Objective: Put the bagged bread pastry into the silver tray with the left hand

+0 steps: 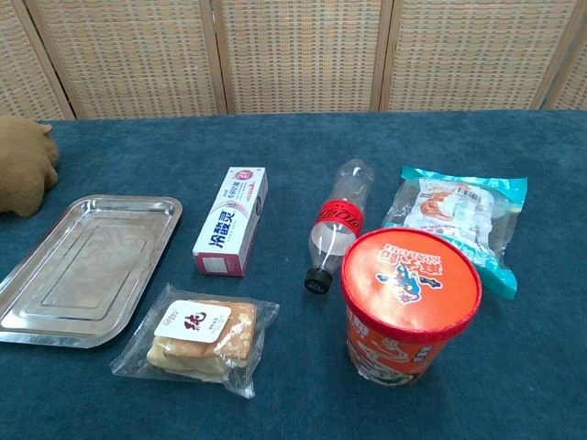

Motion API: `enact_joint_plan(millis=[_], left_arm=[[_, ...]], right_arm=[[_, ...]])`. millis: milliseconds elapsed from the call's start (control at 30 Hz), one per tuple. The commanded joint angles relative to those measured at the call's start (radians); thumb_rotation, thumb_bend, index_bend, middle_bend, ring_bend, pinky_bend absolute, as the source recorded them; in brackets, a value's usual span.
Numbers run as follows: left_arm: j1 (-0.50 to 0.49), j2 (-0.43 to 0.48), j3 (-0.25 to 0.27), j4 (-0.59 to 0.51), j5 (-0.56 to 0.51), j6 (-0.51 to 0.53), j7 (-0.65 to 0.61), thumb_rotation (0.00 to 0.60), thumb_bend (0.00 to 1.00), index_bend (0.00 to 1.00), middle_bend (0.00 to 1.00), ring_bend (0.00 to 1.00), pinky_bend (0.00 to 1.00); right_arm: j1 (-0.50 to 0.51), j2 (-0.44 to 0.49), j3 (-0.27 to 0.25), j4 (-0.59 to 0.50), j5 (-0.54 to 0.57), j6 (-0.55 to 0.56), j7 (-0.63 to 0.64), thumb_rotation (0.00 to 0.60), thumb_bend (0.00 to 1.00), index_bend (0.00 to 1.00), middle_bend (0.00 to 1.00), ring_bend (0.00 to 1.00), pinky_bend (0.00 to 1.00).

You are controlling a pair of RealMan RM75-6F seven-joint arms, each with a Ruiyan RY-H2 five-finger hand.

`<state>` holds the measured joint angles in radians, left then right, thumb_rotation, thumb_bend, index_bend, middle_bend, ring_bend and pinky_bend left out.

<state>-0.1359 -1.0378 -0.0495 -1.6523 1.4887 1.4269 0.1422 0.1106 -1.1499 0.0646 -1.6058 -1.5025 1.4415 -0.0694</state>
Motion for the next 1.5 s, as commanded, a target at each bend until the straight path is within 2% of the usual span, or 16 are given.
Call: enact_joint_plan(millis=[33,300,800,1167,1267,1500], left_arm=[[-0.001,0.001,-0.001,-0.002,-0.002,0.000,-0.001,0.600,0.32,0.00,0.00,0.00,0.00],[0.007,-0.006,0.014,-0.005,0.011,0.009,0.023,0.600,0.32,0.00,0.00,0.00,0.00],[-0.039,0.017,0.003,-0.063,-0.011,-0.059,0.060,0.600,0.32,0.00,0.00,0.00,0.00],[-0.151,0.046,0.035,-0.155,-0.046,-0.312,0.013,0.600,0.32,0.00,0.00,0.00,0.00],[-0.195,0.038,0.044,-0.172,-0.040,-0.395,-0.034,0.600,0.32,0.00,0.00,0.00,0.00],[-0.265,-0.011,0.054,-0.157,-0.009,-0.495,-0.104,0.600,0.31,0.00,0.00,0.00,0.00]], right_arm=[[0.000,-0.002,0.000,0.004,0.003,-0.001,0.006,0.600,0.09,0.17,0.00,0.00,0.00],[-0.017,0.002,-0.008,0.017,-0.012,0.028,0.028,0.600,0.09,0.17,0.00,0.00,0.00],[-0.024,0.001,-0.011,0.029,-0.012,0.034,0.036,0.600,0.09,0.17,0.00,0.00,0.00],[-0.007,-0.002,-0.004,0.047,-0.008,0.008,0.063,0.600,0.09,0.17,0.00,0.00,0.00],[-0.007,-0.001,-0.003,0.054,-0.008,0.011,0.077,0.600,0.09,0.17,0.00,0.00,0.00],[-0.004,0.001,-0.001,0.057,-0.005,0.007,0.082,0.600,0.09,0.17,0.00,0.00,0.00]])
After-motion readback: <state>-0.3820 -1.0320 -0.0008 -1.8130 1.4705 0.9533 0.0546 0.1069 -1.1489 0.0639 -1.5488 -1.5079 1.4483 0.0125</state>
